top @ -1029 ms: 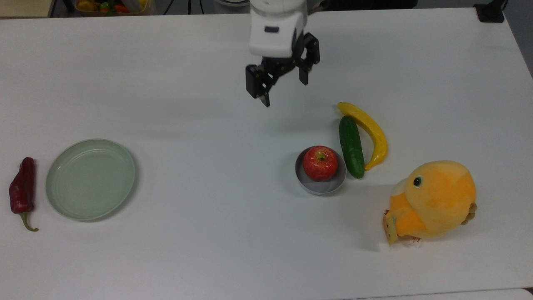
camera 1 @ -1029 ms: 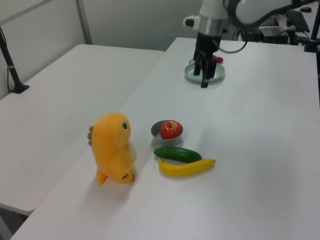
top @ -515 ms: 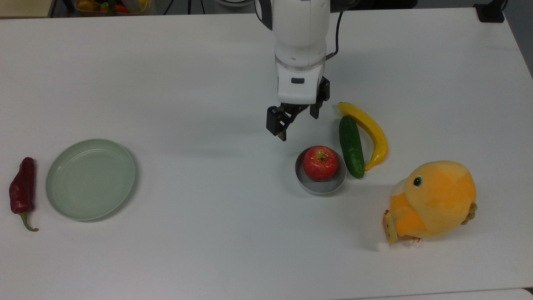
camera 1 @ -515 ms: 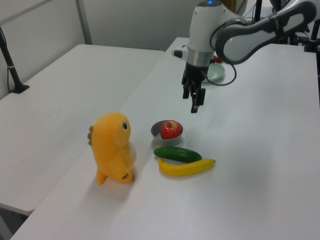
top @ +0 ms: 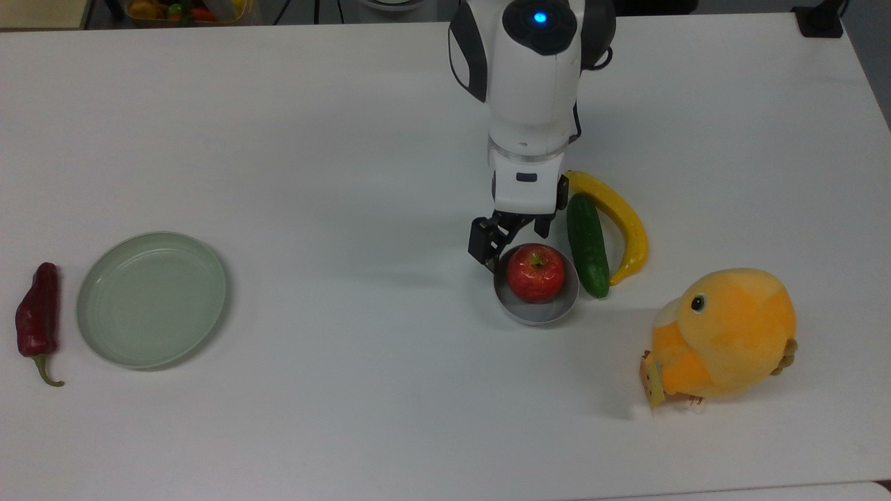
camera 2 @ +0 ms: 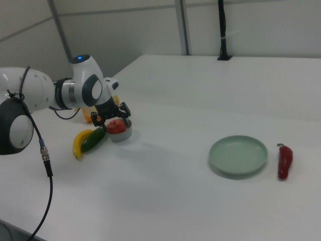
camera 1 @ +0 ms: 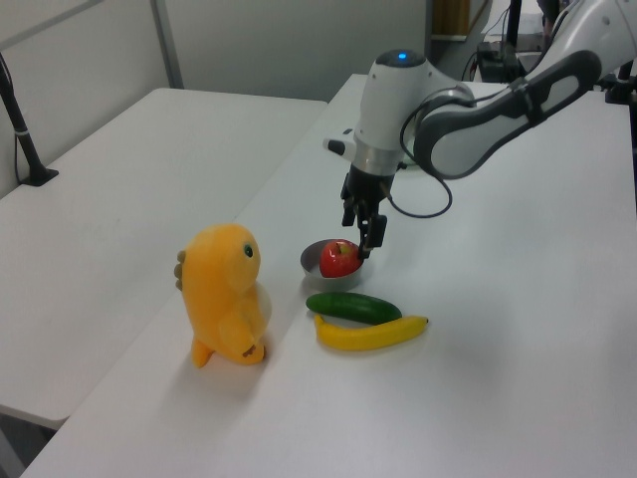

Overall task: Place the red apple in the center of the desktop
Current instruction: 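Move the open gripper down over the red apple in the grey bowl, then lower the gripper around the red apple and close it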

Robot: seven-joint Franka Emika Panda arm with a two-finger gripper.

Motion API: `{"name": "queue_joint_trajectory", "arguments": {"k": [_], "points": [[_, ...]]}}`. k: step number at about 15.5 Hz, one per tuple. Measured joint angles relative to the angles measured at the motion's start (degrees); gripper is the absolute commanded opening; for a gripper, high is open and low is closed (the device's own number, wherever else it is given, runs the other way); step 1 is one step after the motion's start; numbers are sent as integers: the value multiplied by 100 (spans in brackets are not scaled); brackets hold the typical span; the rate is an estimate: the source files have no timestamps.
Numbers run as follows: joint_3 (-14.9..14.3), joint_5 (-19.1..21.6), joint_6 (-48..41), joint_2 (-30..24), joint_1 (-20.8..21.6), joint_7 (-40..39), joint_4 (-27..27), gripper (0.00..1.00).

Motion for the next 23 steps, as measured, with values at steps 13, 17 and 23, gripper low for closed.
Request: {"name": "queue_joint_trajectory", "arguments": {"k": [13, 17, 23], "points": [[5, -65, 180, 335, 146, 391, 329, 26], [5, -71, 180, 337, 146, 410, 331, 26], [5, -72, 181, 174, 131, 571, 452, 26]]}}
